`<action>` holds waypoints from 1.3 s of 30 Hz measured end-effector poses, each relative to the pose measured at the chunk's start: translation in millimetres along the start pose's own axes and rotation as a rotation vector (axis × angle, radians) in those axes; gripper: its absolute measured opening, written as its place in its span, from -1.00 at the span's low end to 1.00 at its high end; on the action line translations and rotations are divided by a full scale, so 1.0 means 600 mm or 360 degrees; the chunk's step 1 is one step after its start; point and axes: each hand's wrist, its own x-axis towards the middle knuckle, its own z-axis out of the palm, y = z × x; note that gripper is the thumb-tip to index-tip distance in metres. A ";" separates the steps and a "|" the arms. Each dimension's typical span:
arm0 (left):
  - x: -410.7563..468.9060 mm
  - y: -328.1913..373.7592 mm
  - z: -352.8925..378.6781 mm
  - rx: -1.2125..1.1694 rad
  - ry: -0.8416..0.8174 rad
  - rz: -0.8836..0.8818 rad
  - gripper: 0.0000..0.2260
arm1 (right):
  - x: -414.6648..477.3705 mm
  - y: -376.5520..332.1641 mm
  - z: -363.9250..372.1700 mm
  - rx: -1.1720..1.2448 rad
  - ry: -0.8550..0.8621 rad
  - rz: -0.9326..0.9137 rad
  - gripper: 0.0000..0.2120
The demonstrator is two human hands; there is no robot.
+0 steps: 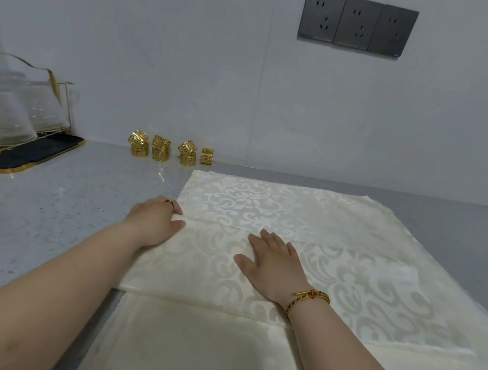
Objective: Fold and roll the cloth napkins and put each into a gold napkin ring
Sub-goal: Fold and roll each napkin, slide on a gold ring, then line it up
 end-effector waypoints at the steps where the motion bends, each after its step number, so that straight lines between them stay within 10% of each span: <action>1: 0.001 -0.009 -0.007 -0.0060 -0.0031 -0.0057 -0.67 | 0.001 0.001 0.000 0.0000 0.0001 -0.0005 -0.44; 11: -0.024 -0.064 -0.056 -0.1582 -0.0165 -0.0441 -0.72 | -0.001 0.004 -0.003 0.0065 0.0021 -0.0074 -0.45; 16: -0.056 -0.073 -0.068 -0.1395 -0.0412 -0.0430 -0.90 | -0.009 0.000 -0.008 0.0092 0.0061 -0.0202 -0.50; 21: -0.116 -0.091 -0.080 -0.1418 -0.0776 -0.0474 -0.46 | -0.016 -0.011 -0.010 0.0078 0.0038 -0.0299 -0.52; 28: -0.193 -0.116 -0.110 -0.1714 -0.0525 -0.0462 0.06 | -0.043 -0.049 -0.004 0.0052 -0.0060 -0.0472 -0.51; 34: -0.226 -0.158 -0.149 -0.1792 -0.0331 -0.0500 0.08 | -0.073 -0.108 0.019 -0.0056 -0.0096 -0.0641 -0.50; 39: -0.232 -0.081 -0.175 -0.1977 -0.0407 -0.0107 -0.17 | -0.095 -0.124 -0.022 0.1057 0.0090 -0.0495 -0.74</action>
